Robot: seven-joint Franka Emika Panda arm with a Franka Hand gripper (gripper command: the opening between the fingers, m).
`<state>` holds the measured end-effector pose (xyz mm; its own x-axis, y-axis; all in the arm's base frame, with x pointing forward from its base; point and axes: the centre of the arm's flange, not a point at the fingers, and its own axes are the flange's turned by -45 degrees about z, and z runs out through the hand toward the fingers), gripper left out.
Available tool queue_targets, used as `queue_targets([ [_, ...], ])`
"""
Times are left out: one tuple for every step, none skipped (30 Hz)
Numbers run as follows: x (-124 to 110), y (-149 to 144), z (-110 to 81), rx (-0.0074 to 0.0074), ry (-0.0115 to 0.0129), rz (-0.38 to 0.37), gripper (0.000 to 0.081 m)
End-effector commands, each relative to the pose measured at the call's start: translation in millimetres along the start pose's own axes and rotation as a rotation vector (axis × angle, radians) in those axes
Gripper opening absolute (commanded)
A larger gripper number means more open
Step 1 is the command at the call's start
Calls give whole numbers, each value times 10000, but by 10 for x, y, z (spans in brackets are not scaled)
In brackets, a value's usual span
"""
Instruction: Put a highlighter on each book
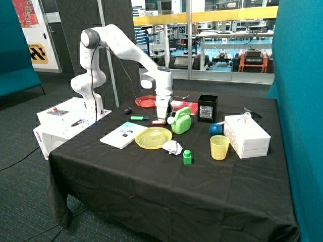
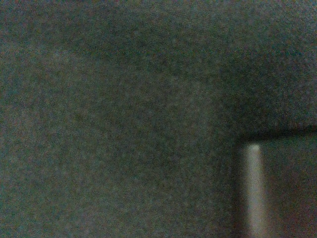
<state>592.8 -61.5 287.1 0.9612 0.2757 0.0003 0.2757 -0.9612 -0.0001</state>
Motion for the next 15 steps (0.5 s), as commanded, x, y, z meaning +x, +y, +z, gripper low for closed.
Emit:
queue_targets([
  [5,7,72,-1,-3,5,427],
  [0,-2,80,-1,-3,-2,427],
  [-3,-12,87,-1,-3,-5,426],
  [-8,-24,94,-1,-3,-16,426],
  [-11,-33,98,-1,-3,-18,425],
  [-15,-46,103,-1,-3,-36,425],
  [-20,-58,107,-1,-3,-55,423],
  [-26,-71,111,-1,-3,-72,423],
  [-29,-78,113,-1,-3,-75,424],
  [-33,-85,115,-1,-3,-78,423],
  [-40,-92,118,-1,-3,-86,421],
  [-48,-97,120,-1,-3,-89,421],
  [-55,-99,121,-1,-3,-86,420],
  [-63,-100,121,-1,-3,-80,419],
  [-71,-98,120,-1,-3,-73,418],
])
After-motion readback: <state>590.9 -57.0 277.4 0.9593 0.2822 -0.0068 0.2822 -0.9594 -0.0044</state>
